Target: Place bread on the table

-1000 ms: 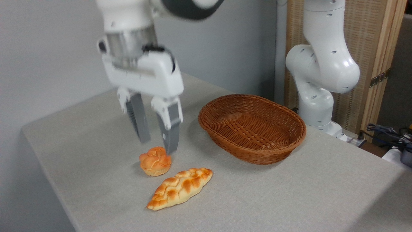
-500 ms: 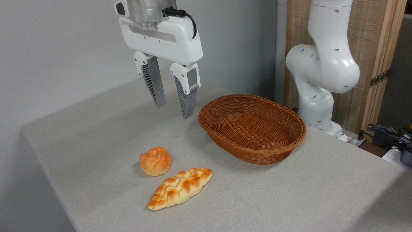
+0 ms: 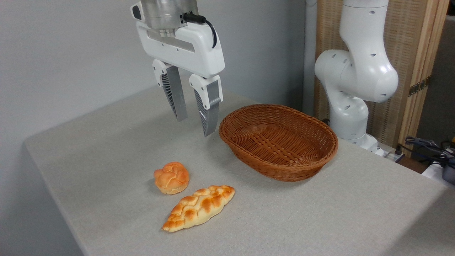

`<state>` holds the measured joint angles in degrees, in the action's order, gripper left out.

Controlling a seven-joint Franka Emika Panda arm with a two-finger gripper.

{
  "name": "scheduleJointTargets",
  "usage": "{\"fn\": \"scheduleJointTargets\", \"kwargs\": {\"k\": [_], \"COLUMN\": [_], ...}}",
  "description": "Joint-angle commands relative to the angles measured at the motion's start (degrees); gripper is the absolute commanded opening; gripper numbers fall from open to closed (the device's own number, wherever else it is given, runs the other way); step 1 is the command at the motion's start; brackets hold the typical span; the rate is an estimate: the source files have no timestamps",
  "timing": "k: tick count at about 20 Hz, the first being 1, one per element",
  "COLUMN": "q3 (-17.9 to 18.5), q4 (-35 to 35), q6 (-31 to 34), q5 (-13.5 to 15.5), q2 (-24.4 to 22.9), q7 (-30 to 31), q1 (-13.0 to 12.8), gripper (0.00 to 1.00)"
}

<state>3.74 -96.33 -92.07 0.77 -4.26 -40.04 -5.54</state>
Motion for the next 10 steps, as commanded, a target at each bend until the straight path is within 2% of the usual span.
{"fn": "scheduleJointTargets", "kwargs": {"k": [1, 5, 8, 10], "q3": [-2.33, -2.42, -4.52, -4.61], "q4": [0.35, 0.44, 1.23, 1.23], "q6": [0.14, 0.22, 0.58, 0.66], "q5": [0.9, 0.64, 0.55, 0.37], "q2": [0.04, 0.31, 0.66, 0.66], "q7": [-1.0, -1.09, -1.18, -1.18], "q1": [2.2, 2.29, 4.57, 4.66], "gripper": [1.0, 1.0, 1.0, 1.0]}}
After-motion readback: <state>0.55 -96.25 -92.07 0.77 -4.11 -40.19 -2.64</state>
